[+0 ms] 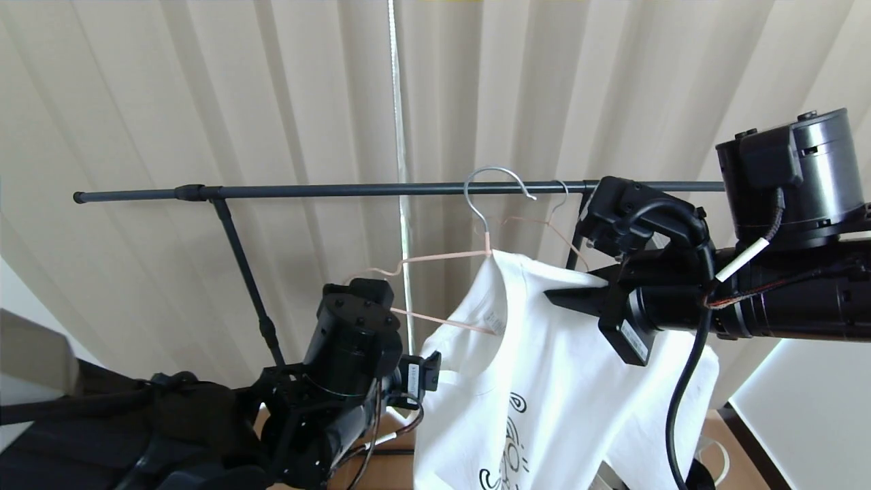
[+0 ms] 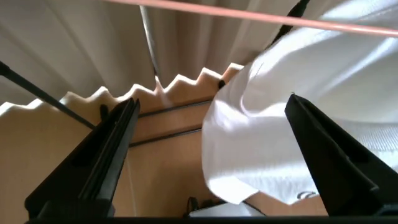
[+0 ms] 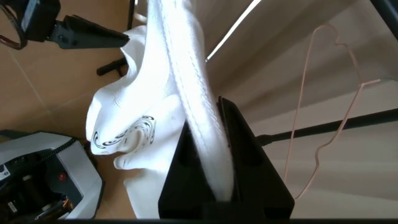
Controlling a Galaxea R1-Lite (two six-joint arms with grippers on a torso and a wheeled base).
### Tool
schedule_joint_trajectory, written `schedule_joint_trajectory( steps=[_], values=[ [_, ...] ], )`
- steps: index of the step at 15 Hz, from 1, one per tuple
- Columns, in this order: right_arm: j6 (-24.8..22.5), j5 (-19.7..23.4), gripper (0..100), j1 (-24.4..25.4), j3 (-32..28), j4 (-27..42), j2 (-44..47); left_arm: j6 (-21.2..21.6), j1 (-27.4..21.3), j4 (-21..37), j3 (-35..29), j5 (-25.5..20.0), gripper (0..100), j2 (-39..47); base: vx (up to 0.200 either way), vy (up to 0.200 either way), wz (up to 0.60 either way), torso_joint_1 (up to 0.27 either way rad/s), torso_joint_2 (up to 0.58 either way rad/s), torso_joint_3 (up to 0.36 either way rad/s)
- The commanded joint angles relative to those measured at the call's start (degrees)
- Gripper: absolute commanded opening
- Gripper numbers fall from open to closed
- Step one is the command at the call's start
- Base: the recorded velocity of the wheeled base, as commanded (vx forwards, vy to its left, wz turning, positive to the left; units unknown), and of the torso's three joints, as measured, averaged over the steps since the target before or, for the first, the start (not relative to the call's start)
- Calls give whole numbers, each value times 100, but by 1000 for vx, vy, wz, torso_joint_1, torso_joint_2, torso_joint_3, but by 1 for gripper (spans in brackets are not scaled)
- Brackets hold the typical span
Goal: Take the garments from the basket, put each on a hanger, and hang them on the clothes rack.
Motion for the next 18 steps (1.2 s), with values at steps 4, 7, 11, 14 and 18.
schedule_joint_trajectory(
  steps=[4,7,11,14,18],
  values=[
    [8,2,0,155,86,-36,-279,-18,-34,-339,-438,584,100,827,0,0,0,0,0,0],
    [8,2,0,164,95,-36,-402,8,-69,-339,-412,865,100,1002,0,0,0,0,0,0],
    [8,2,0,128,182,-28,-560,-1,-17,-339,-280,874,0,906,0,0,0,0,0,0],
    [17,37,0,-56,376,-54,-543,17,-8,-339,-201,882,0,413,0,0,0,0,0,0],
    [26,450,0,-390,1369,-915,-630,175,309,-330,54,874,0,-272,0,0,0,0,0,0]
  ],
)
